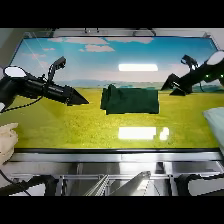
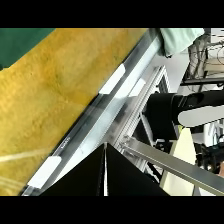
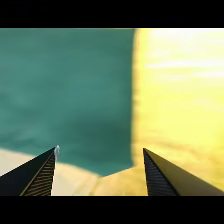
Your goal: Fold the shirts.
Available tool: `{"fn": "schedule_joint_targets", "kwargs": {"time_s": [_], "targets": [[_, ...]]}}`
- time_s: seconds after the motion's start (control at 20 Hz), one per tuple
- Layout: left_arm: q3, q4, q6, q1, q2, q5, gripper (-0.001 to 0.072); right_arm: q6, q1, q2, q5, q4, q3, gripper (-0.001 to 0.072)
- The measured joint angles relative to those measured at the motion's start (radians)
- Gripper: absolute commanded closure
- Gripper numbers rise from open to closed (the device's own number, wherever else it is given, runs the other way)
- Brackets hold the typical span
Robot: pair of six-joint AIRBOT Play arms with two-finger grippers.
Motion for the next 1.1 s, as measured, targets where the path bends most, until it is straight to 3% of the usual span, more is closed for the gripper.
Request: {"fn": "schedule_joint_targets", "kwargs": {"time_s": [0.4, 0.45, 0.5, 0.55, 0.85, 1.0, 1.1], "targets": [[-0.001, -0.008, -0.03, -0.001, 0.056, 0.016, 0.0686, -0.206, -0.005, -0.171, -0.084, 0.319, -0.136, 0.0114], [-0.001, -0.012, -0.032, -0.002, 0.057, 0.016, 0.0685, -0.23, 0.012, -0.186, -0.09, 0.359, -0.139, 0.0221], [-0.001, -0.013, -0.038, -0.003, 0.058, 0.015, 0.0686, -0.252, 0.029, -0.198, -0.105, 0.385, -0.141, 0.0503], [-0.001, -0.015, -0.039, -0.003, 0.059, 0.014, 0.0685, -0.268, 0.046, -0.209, -0.119, 0.399, -0.142, 0.0678], [-0.001, -0.016, -0.054, -0.005, 0.06, -0.005, 0.0686, -0.3, 0.066, -0.145, -0.053, 0.499, -0.053, 0.069], [-0.001, -0.016, -0.055, -0.005, 0.06, -0.007, 0.0685, -0.126, -0.014, -0.048, -0.037, 0.366, 0.087, 0.0691], [-0.001, -0.018, -0.054, -0.005, 0.06, -0.011, 0.0685, 0.08, -0.115, 0.024, -0.002, 0.189, 0.199, 0.069]]}}
